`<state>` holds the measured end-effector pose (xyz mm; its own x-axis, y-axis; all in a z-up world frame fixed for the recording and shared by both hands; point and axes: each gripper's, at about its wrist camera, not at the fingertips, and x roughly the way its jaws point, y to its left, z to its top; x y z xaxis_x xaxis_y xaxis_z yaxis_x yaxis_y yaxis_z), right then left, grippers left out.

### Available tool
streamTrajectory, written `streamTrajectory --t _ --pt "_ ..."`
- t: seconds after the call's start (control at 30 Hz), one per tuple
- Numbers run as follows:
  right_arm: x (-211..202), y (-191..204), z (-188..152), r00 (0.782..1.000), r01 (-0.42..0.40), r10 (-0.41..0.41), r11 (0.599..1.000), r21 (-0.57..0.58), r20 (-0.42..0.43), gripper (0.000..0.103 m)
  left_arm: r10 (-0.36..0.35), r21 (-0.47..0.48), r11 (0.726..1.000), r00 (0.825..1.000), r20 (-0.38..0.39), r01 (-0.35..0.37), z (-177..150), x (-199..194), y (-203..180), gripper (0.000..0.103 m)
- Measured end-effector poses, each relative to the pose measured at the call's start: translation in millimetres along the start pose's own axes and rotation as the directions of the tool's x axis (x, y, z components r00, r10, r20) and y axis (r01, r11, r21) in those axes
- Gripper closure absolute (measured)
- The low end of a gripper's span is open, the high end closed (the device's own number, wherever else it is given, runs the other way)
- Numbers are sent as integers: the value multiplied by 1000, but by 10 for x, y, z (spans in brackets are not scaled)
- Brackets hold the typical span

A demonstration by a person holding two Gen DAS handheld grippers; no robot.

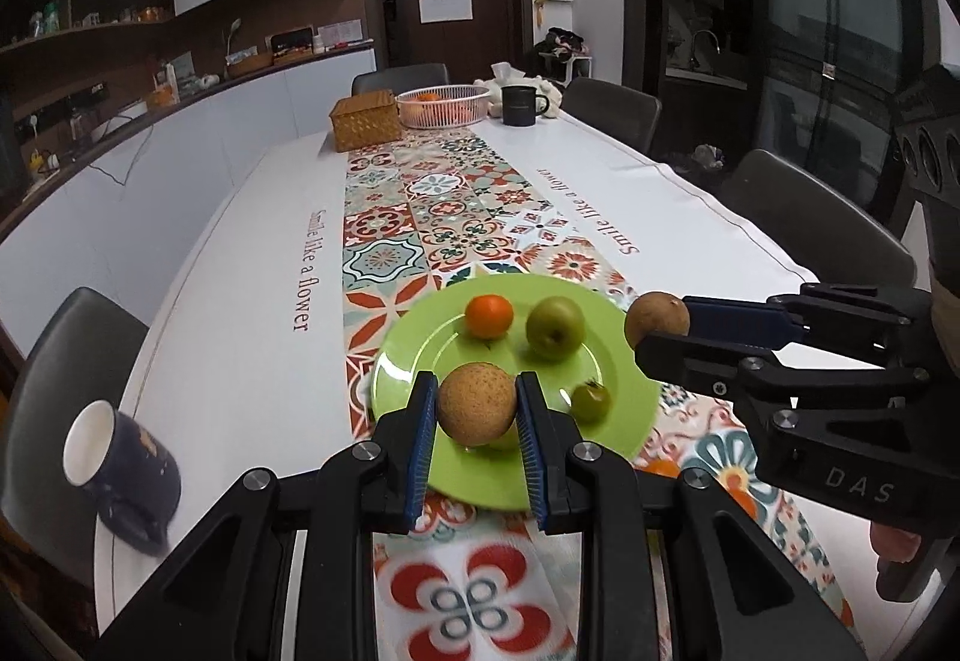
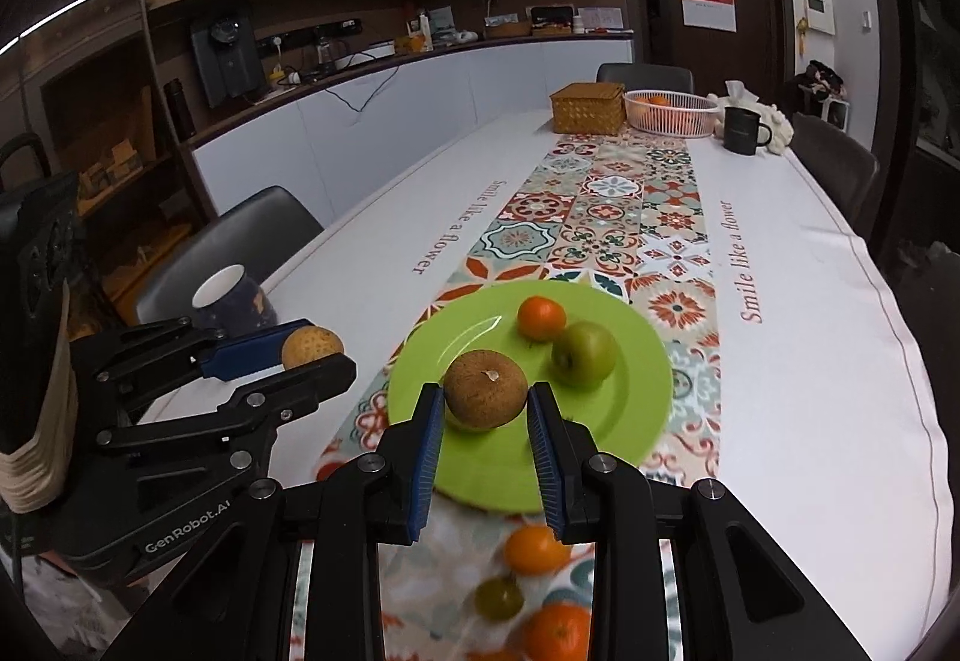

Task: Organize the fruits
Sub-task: 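Carry both kiwis onto the green plate and open both tools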

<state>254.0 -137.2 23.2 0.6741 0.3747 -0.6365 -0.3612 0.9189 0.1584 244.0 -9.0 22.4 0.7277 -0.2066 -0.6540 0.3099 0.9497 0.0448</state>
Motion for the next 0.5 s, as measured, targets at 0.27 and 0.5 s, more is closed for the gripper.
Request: streamTrajectory --t 0.27,0.5 --pt "419 -123 193 998 22 -22 1000 -7 -52 73 -32 -49 998 996 -81 28 109 498 186 76" --pt "733 -248 201 993 45 -43 999 17 -113 73 -73 -103 993 986 -148 58 104 864 246 76"
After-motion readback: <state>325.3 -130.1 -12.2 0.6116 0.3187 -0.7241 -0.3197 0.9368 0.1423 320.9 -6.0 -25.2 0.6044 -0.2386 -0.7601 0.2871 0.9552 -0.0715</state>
